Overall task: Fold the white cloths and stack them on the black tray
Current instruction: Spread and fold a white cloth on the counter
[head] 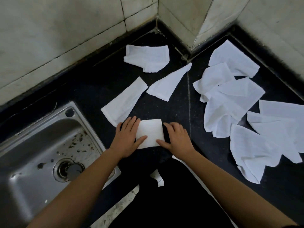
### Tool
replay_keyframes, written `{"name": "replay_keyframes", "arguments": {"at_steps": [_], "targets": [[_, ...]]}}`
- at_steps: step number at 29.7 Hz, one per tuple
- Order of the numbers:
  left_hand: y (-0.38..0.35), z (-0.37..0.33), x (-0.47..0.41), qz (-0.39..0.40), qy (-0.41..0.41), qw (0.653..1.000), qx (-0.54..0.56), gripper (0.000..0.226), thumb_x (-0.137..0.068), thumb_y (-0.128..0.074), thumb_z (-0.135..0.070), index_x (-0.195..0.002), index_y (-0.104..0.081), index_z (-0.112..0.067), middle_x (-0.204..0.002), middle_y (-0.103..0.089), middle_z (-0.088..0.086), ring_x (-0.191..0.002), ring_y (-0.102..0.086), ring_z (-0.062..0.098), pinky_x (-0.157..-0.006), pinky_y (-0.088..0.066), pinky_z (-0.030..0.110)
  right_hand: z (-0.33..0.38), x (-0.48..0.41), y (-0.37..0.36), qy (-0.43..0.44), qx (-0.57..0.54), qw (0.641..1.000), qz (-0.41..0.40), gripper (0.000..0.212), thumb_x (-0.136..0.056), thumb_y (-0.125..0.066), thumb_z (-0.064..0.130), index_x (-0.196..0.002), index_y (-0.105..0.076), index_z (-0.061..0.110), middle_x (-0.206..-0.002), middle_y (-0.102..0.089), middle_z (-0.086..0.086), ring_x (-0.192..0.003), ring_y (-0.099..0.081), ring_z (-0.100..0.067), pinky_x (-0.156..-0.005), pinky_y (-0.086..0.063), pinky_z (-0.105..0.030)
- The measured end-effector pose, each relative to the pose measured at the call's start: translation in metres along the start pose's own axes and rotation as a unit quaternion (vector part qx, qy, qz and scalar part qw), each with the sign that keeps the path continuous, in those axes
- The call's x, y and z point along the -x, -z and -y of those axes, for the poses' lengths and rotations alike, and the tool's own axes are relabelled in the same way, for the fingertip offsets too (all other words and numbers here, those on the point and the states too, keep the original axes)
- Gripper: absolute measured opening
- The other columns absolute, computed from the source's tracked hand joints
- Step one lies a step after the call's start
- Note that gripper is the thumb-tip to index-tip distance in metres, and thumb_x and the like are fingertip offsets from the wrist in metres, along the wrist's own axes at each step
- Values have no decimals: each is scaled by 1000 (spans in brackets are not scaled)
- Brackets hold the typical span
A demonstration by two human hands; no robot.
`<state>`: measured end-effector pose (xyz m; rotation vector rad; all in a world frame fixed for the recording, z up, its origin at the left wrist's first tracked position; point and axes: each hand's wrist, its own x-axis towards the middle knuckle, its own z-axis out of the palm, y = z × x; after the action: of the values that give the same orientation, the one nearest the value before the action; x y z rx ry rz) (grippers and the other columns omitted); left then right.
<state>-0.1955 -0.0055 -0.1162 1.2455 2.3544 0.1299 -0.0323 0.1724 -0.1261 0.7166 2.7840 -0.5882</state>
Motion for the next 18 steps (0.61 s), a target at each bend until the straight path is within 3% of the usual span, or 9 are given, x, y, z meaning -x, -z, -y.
{"name": "replay_keyframes", "arguments": {"at_steps": [2, 5, 10, 14, 18], "targets": [[5, -9, -11, -64, -26, 998, 1, 67, -98, -45, -47, -153, -25, -15, -158, -28, 7, -146, -24, 24, -116, -26, 45, 0, 6, 3, -57, -57, 997, -1, 63, -87, -58, 64, -131, -53, 20, -120, -55, -4, -107, -56, -24, -89, -49, -40], [13, -21, -37, -83, -100, 991, -17, 58, -95, -55, -27, -149, -37, -16, -145, -46, 7, -133, -42, 27, -105, -36, 44, 4, 10, 7, -129, -118, 983, 59, 51, -84, -63, 65, -115, -60, 25, -110, -56, 4, -96, -61, -14, -79, -52, -33], [24, -48, -75, 48, -196, 969, -144, 75, -91, -50, -3, -154, -20, -30, -155, -26, 10, -142, -22, 29, -112, -28, 46, 11, 9, 6, -158, -123, 977, 78, 37, -85, -69, 51, -110, -67, 24, -115, -56, -1, -96, -63, -20, -81, -52, -33], [34, -60, -87, 77, -240, 938, -236, 62, -91, -48, -5, -148, -37, -26, -152, -28, 13, -141, -21, 30, -111, -30, 47, 12, 7, 7, -167, -130, 973, 87, 23, -86, -69, 47, -97, -71, 27, -112, -55, -1, -96, -64, -21, -80, -51, -32], [39, -51, -80, 69, -244, 933, -257, 32, -92, -51, -13, -122, -59, -19, -145, -40, 6, -136, -31, 25, -102, -36, 39, 12, 8, 15, -172, -154, 968, 101, 13, -81, -67, 40, -72, -64, 31, -94, -67, 2, -88, -65, -17, -73, -53, -30]]}}
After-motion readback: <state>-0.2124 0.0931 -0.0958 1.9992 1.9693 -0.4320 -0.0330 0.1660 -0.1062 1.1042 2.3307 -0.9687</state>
